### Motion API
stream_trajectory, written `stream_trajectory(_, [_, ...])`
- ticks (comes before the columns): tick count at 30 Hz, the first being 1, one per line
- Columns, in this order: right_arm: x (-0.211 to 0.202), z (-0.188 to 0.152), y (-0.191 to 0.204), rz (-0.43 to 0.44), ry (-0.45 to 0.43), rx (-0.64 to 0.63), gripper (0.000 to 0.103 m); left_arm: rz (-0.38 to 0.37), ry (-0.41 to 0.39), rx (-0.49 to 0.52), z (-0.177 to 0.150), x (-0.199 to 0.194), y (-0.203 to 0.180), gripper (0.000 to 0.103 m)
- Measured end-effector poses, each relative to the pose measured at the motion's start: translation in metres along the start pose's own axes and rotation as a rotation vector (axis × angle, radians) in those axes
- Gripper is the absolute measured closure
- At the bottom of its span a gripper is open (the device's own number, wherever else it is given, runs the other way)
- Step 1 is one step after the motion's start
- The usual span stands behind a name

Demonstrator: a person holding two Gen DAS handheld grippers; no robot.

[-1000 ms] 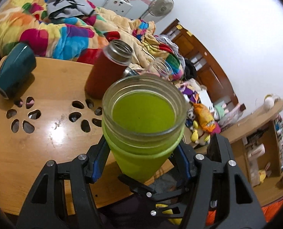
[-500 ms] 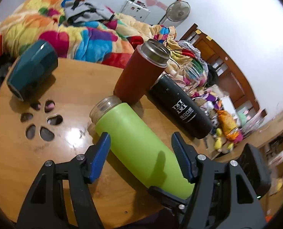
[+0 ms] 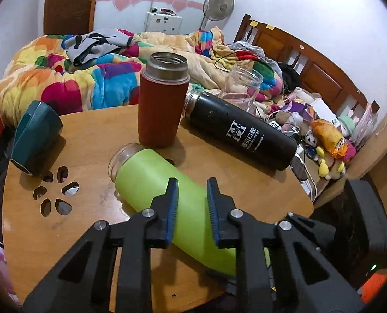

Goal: Flip cup upside down
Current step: 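Grasp the black base of the lying bottle with the right gripper, then lift and rotate the bottle upright, black base up, with the right gripper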

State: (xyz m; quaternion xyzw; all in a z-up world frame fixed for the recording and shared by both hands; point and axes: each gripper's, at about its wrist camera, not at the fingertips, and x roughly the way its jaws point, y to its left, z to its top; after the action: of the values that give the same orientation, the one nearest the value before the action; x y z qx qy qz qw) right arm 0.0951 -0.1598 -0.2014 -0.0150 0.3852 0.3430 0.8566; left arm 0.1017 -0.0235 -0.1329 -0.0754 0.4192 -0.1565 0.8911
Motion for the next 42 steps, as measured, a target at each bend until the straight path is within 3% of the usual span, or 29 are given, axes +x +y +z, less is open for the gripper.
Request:
stream_trajectory(7, [-0.009, -0.017, -0.001, -0.05, -0.002, 0.001, 0.04, 0.001, 0.004, -0.011, -0.001, 0.0, 0.002, 0.086])
stream_trajectory(18, [-0.054, -0.005, 0.025, -0.104, -0.118, -0.091, 0.04, -0.051, -0.039, 0.014, -0.001, -0.033, -0.01, 0.087])
stream_trajectory(30, [-0.092, 0.036, 0.043, -0.086, -0.241, -0.148, 0.04, -0.12, -0.104, 0.005, 0.008, -0.074, -0.01, 0.087])
stream_trajectory(42, [-0.07, 0.081, 0.048, -0.047, -0.207, -0.162, 0.04, -0.099, -0.104, -0.053, 0.027, -0.075, 0.02, 0.088])
